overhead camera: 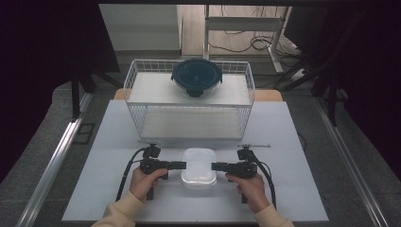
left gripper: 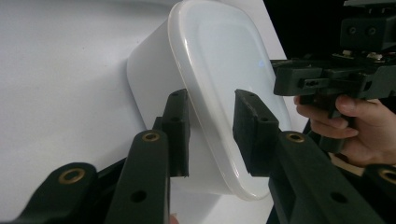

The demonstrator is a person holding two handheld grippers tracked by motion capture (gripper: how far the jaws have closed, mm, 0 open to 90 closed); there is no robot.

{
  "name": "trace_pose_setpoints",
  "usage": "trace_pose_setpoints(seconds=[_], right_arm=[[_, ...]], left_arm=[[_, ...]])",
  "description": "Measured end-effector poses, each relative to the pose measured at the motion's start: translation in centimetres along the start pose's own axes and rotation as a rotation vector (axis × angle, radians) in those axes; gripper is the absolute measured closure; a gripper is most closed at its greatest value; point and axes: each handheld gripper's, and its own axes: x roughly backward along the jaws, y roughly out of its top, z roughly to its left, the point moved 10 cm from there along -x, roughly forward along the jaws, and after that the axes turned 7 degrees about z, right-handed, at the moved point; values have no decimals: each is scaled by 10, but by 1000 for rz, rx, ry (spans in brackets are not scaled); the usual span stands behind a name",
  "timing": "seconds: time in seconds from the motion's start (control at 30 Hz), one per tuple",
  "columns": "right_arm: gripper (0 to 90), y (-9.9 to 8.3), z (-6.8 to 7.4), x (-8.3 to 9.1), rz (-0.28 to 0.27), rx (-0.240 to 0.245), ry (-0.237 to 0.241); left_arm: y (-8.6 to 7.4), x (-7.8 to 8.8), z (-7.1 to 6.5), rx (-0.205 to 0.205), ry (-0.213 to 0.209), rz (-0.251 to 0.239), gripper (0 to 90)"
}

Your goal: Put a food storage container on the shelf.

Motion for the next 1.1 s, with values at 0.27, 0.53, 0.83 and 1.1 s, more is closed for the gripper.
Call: trace_pose_setpoints(seconds=[0.27,0.53,0.83,1.1], right_arm=[[705,-5,6,6,-28,13,-9],[759,-5,10,14,-62,57,-36],[784,-5,14,18,-73,97,-40],[784,1,26,28,-104,152,-44]], left_arm=[[-7,7,-10,0,5,-35,723],[-7,14,-21,-44,7,-65,799],[-8,15,-22,-78,31,-72,805],[-4,26,-36,-132,46,-110,806]])
